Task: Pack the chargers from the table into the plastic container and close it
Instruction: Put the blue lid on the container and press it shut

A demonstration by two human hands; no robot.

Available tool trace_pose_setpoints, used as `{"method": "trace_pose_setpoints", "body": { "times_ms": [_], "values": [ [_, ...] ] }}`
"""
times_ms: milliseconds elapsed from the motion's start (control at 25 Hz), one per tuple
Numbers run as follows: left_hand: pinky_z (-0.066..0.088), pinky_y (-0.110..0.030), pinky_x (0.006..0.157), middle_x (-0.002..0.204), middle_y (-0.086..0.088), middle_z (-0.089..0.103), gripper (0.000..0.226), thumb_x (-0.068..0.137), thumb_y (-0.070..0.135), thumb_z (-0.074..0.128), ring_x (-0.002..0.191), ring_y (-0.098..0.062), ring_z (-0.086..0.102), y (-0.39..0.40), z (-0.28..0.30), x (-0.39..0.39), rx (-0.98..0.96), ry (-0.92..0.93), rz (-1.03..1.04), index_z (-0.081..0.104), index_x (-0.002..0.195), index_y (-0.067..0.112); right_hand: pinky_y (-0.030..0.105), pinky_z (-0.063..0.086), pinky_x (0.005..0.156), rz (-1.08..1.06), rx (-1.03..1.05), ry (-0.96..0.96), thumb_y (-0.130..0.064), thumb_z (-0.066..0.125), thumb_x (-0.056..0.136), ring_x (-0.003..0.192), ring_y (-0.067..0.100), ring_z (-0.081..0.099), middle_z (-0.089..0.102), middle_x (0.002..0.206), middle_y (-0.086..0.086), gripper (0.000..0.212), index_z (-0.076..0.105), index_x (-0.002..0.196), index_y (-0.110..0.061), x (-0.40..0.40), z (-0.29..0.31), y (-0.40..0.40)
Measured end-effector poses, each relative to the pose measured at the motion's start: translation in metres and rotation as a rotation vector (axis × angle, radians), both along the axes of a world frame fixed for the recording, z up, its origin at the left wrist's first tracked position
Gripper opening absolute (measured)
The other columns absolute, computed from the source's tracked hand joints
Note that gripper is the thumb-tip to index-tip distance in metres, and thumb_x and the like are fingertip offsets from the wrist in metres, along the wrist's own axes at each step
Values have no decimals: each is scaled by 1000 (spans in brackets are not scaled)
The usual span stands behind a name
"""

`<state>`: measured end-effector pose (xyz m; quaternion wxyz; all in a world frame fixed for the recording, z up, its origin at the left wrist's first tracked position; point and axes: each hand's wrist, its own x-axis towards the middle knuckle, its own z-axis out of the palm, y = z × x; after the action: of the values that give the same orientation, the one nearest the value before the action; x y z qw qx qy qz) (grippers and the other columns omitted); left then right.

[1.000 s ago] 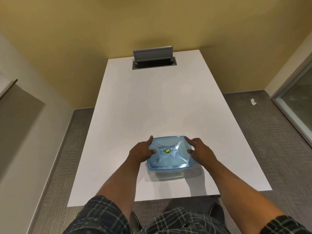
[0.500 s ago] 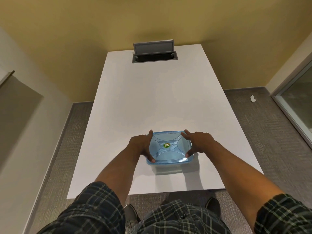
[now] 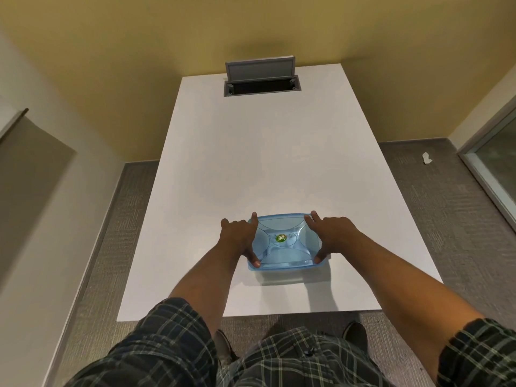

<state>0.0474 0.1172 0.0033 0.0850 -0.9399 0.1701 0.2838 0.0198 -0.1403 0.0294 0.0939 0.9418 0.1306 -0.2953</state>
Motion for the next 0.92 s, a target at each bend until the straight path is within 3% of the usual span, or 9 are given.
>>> {"method": "trace_pose_setpoints", "body": {
  "times_ms": [240, 400, 560, 800, 920],
  "values": [
    [37, -45, 97, 130, -9, 63, 150, 53, 70, 86, 119, -29, 62, -8, 3, -1, 46, -22, -1, 0, 160, 10, 35, 51, 79, 78, -69, -27, -68, 85, 56, 109, 29, 66, 18, 166, 10, 144, 4, 158, -7, 2, 5, 5],
    [41, -40, 100, 130, -11, 64, 153, 52, 68, 87, 120, -30, 62, -9, 4, 1, 54, -7, -15, -1, 160, 7, 37, 52, 83, 101, -93, -30, -69, 84, 56, 109, 31, 68, 10, 167, 16, 149, -1, 159, -4, 2, 0, 9],
    [43, -37, 98, 132, -12, 63, 154, 52, 67, 88, 120, -29, 63, -12, 6, 2, 73, -8, -32, -2, 160, 5, 33, 47, 75, 50, -34, -28, -72, 82, 57, 109, 27, 68, 1, 169, 9, 146, -3, 160, -12, 1, -3, -1],
    [36, -40, 102, 136, -10, 61, 149, 56, 68, 85, 123, -30, 59, -12, 4, -5, 94, -73, -53, -1, 160, 5, 37, 52, 85, 14, -6, -27, -67, 85, 57, 113, 27, 67, -6, 169, 7, 148, -7, 160, -13, -3, -10, -2],
    [35, -45, 105, 146, -13, 47, 140, 60, 66, 84, 129, -31, 52, -7, 4, -13, 57, -112, -59, 6, 160, 7, 39, 52, 94, -67, 127, 8, -58, 89, 59, 126, 25, 59, -14, 168, 1, 149, -11, 159, -13, -5, -15, -6]
  ]
}}
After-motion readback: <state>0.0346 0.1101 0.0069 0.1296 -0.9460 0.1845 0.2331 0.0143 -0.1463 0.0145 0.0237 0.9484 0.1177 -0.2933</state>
